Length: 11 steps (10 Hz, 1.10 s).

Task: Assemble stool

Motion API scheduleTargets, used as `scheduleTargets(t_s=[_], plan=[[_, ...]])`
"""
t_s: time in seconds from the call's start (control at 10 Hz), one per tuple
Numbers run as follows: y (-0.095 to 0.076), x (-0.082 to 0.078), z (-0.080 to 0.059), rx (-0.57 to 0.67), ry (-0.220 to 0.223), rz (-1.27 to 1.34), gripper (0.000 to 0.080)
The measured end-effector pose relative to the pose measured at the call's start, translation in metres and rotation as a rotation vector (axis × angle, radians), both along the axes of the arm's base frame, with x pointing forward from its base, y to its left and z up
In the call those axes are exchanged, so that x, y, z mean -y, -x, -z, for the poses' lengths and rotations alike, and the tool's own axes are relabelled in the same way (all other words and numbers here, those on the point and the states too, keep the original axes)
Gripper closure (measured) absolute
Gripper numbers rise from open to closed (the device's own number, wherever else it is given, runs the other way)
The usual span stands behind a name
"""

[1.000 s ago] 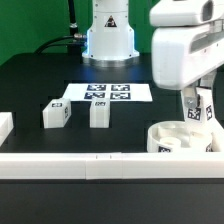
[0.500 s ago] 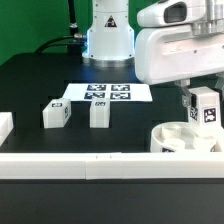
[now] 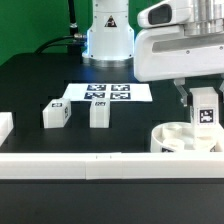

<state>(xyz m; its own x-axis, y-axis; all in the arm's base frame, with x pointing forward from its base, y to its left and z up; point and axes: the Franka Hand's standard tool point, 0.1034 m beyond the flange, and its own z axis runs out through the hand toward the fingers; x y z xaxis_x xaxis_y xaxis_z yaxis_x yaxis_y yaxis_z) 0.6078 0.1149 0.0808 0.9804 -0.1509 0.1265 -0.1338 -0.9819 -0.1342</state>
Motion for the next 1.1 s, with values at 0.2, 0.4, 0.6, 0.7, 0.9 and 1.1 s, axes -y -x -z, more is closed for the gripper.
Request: scheduleTargets(t_s=[0.2, 0.4, 0.6, 0.7, 0.9, 1.1], plan=[[0.002, -0.001, 0.0, -0.01, -0.06, 0.292, 0.0462], [0.004, -0.007, 0.002, -0.059, -0.128, 0.615, 0.0462], [0.004, -0.009, 0.002, -0.083, -0.166, 0.783, 0.0462], [0.004, -0.01, 0.002, -0.093, -0.182, 0.843, 0.0462], [0.004, -0.01, 0.002, -0.116, -0.213, 0.96, 0.0462], [0.004, -0.01, 0.002, -0.16, -0.276, 1.174, 0.0462]])
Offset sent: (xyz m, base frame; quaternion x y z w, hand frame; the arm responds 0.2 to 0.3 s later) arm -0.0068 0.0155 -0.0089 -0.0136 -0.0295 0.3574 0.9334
